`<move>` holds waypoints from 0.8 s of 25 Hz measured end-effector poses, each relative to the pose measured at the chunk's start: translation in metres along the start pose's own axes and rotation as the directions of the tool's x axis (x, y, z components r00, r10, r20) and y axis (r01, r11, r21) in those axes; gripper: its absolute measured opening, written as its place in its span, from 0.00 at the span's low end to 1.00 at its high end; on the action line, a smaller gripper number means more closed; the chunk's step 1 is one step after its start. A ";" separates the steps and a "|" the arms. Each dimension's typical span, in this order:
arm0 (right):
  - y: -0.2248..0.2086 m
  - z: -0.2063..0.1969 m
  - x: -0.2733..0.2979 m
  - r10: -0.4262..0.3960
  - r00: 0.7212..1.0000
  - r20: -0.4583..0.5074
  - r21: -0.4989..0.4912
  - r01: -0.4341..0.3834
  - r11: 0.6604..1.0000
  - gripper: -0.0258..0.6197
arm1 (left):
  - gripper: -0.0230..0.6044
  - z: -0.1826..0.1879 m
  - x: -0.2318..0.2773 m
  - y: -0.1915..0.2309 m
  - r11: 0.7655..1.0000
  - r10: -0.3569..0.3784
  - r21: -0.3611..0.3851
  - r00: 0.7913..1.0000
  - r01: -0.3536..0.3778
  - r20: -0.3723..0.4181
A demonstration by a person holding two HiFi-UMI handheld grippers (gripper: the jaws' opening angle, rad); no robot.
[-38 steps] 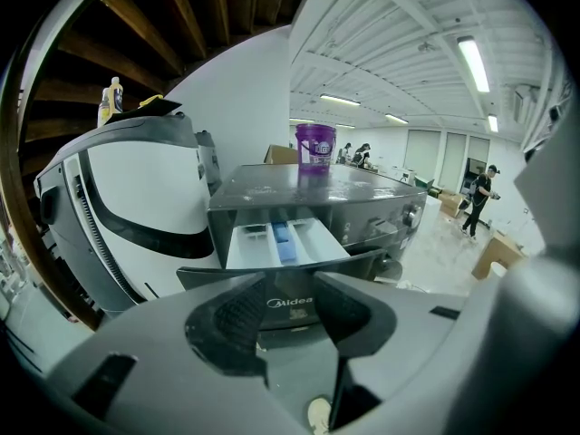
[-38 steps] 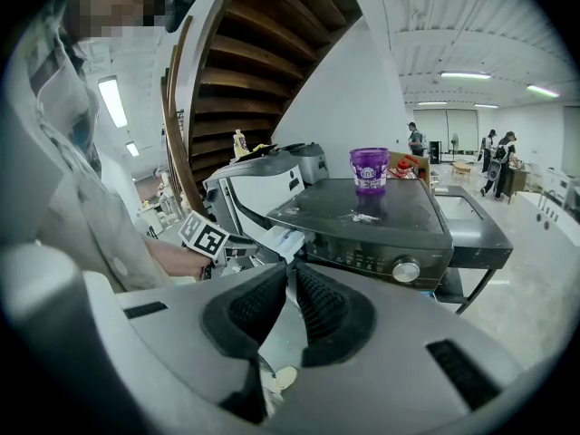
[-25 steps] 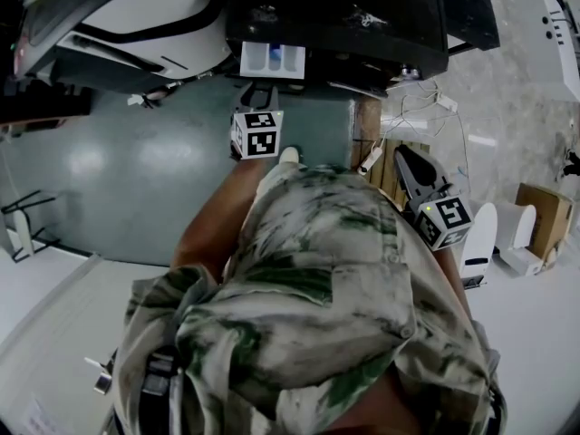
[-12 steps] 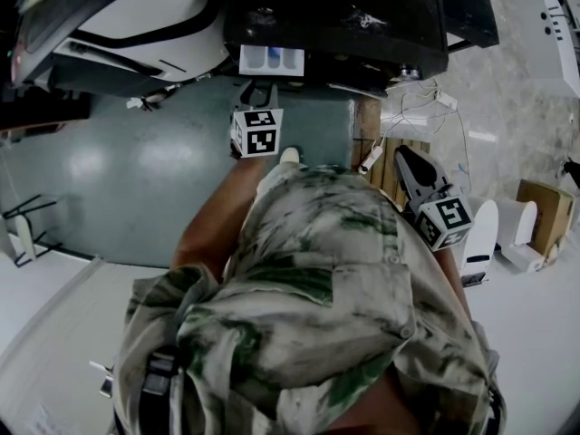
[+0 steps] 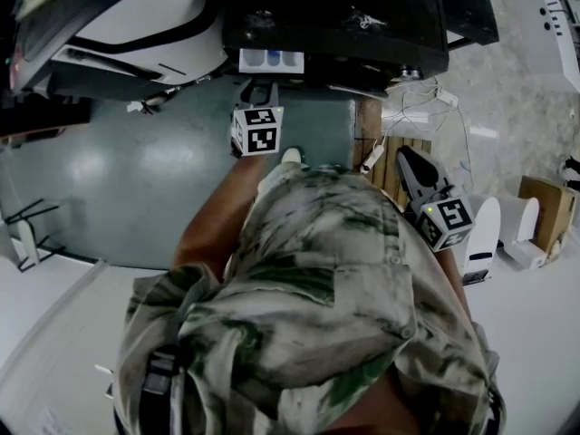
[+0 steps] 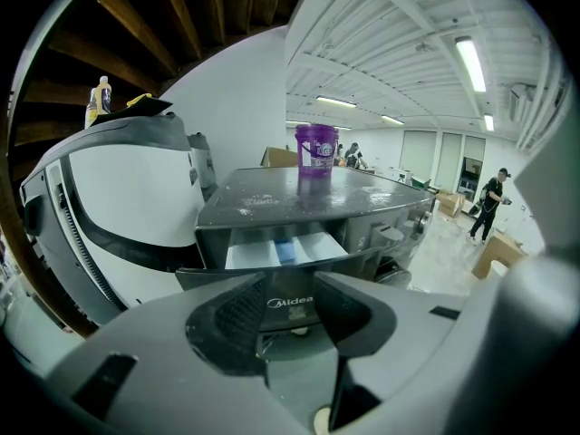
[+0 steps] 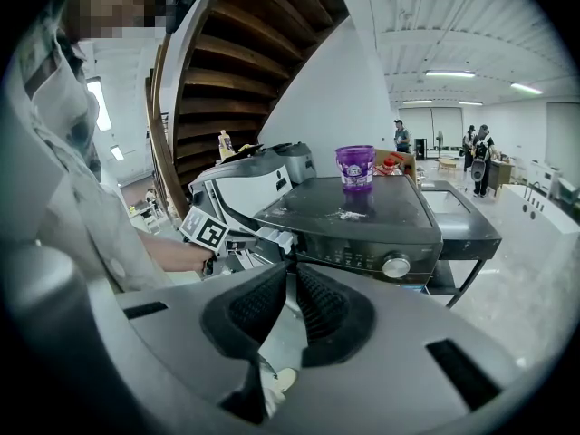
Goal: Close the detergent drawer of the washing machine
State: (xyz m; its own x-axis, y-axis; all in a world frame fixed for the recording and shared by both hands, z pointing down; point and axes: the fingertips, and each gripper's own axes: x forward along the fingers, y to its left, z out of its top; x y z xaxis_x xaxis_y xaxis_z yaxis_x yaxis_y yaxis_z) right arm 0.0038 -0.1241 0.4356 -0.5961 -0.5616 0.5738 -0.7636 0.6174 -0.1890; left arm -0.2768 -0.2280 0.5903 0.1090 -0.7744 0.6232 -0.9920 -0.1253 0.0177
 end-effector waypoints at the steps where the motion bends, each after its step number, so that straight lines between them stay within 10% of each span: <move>1: 0.000 0.000 0.000 -0.002 1.000 0.000 0.001 0.002 1.000 0.13 | 0.32 0.001 0.001 0.001 1.000 0.000 0.001 1.000 0.000 0.000; 20: -0.008 0.007 0.007 -0.033 0.999 0.001 0.009 0.033 0.999 0.13 | 0.32 0.013 0.017 0.006 1.000 -0.011 0.013 1.000 0.011 0.000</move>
State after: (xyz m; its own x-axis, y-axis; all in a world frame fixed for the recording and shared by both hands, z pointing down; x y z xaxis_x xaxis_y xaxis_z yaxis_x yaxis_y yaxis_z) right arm 0.0035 -0.1369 0.4354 -0.5711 -0.5823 0.5785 -0.7850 0.5936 -0.1774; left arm -0.2799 -0.2505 0.5910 0.1195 -0.7733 0.6227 -0.9898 -0.1417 0.0140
